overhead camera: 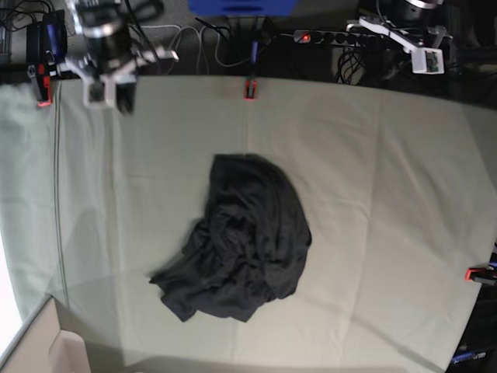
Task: Layout the t-shirt on the table in an organized manner, then fold the t-shirt properly
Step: 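Reach the right gripper down and pinch the crumpled grey t-shirt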
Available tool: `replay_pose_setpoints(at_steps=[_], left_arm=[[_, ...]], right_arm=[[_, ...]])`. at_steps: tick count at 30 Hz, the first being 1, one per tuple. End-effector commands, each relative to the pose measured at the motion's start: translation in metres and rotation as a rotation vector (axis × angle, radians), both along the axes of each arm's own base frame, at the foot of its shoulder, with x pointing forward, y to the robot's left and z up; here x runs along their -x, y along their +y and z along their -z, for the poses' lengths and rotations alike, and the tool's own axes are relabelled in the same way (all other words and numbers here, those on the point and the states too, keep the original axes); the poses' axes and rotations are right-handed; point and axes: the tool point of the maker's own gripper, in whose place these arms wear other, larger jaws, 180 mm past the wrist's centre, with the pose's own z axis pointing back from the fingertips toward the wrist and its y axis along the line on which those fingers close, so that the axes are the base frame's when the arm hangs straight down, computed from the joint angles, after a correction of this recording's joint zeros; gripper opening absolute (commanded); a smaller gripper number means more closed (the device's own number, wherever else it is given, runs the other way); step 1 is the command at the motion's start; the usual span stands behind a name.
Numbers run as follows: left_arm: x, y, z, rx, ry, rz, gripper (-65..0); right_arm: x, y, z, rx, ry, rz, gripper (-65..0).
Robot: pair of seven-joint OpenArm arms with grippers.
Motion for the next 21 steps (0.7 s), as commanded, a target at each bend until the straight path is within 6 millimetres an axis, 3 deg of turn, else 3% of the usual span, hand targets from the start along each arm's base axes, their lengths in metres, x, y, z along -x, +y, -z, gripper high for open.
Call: replay_pose_setpoints(at_steps=[1,6,10,16,21], left_arm=[[-0.002,0.0,-0.008,-0.002,-0.028,0.001,-62.0],[-0.002,0.003,-0.008,-0.009,-0.028,0.0,-40.5],[-0.002,0.002,-0.008,-0.007,-0.033,-0.001,-26.9],[-0.008,0.0,-0.01,-0.002,-0.047,0.001,-24.1],[-0.009,0.003,-0.009,-0.008,-0.049,-0.003,-24.1]], right_arm=[[-0.006,0.01,-0.004,-0.017,-0.008,-0.026,-65.0],[-0.041,0.062,-0.007,-0.088,0.03,-0.142,-63.7],[-0.067,0.094,-0.018,-0.11,0.015,-0.225,-52.3],[-0.107,0.118,-0.019,-0.101,0.005,-0.29,-32.9],[-0.135,0.124,-0.005,-0.082,0.022,-0.299,-29.8]])
